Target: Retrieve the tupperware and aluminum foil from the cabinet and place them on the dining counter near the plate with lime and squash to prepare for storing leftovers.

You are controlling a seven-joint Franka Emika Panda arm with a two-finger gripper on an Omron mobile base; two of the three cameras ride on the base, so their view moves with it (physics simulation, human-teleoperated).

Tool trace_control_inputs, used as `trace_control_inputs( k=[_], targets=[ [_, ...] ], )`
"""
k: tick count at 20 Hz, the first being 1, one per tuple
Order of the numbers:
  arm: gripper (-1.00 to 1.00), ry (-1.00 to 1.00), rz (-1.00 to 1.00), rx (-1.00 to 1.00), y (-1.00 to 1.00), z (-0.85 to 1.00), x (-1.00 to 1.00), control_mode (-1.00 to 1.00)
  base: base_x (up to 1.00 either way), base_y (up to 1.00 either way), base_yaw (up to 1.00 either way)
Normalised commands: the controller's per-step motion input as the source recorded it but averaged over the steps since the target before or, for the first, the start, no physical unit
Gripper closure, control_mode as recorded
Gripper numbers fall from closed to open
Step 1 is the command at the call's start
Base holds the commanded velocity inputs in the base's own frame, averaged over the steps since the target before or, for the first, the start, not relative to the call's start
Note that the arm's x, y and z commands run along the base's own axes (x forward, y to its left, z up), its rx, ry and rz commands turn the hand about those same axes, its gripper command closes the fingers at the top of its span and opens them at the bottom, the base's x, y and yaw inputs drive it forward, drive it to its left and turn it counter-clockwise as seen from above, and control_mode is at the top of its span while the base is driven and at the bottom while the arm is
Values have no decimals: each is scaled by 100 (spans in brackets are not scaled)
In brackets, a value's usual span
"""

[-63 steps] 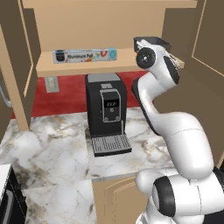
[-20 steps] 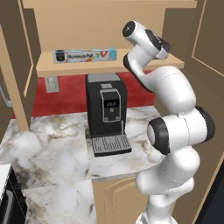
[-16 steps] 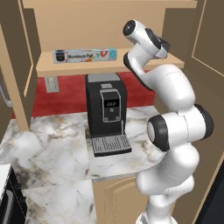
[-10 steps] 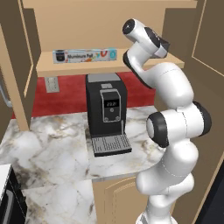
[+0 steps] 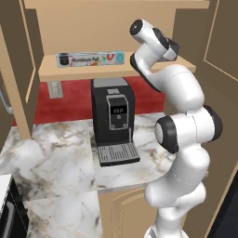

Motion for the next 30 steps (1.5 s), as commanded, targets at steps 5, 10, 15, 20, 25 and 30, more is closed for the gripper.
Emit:
trace_control_inputs(
  k=[5, 10, 15, 20, 25, 30],
  targets=[
    [100, 0, 0, 0, -9, -55, 5, -100, 0, 0, 0],
    [100, -4, 0, 1, 0, -23, 0, -100, 0, 0, 0],
    [100, 0, 0, 0, 0, -1, 0, -100, 0, 0, 0],
    [100, -4, 0, 1, -1, 0, 0, -100, 0, 0, 0],
    [100, -18, 0, 0, -1, 25, -65, -100, 0, 0, 0],
    [100, -11, 0, -13, 0, 13, -100, -100, 0, 0, 0]
  ],
)
